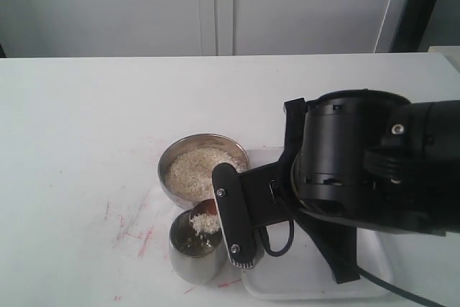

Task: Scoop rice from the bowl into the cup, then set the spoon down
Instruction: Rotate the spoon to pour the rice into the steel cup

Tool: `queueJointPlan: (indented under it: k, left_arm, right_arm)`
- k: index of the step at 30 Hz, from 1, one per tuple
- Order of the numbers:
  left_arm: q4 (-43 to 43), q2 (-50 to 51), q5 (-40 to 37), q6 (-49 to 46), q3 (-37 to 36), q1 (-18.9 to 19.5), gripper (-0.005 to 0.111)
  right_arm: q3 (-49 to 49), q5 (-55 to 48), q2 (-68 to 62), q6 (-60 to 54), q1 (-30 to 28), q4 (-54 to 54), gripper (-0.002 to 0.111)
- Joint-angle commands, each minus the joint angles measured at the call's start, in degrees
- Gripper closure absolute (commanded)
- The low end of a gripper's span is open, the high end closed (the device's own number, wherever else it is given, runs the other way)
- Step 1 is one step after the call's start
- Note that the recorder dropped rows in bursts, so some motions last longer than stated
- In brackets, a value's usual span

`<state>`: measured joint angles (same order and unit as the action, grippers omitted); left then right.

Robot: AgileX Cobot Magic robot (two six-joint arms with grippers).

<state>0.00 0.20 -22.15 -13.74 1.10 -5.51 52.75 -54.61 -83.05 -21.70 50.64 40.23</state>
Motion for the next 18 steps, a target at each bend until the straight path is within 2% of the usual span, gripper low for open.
queueJointPlan:
  k: [1,18]
  left_arm:
    - [-0.32,-0.2,-2.73,0.27,-0.52,-0.41,0.092]
    - [-0.32,-0.2,-2.73,0.27,-0.52,-0.41,0.092]
  right_arm:
    - [-0.19,0.57,0.19,-2.27,0.13,0.79,0.108]
    - [-0.19,2.18,0.19,-4.04,0.13,6.43,0.108]
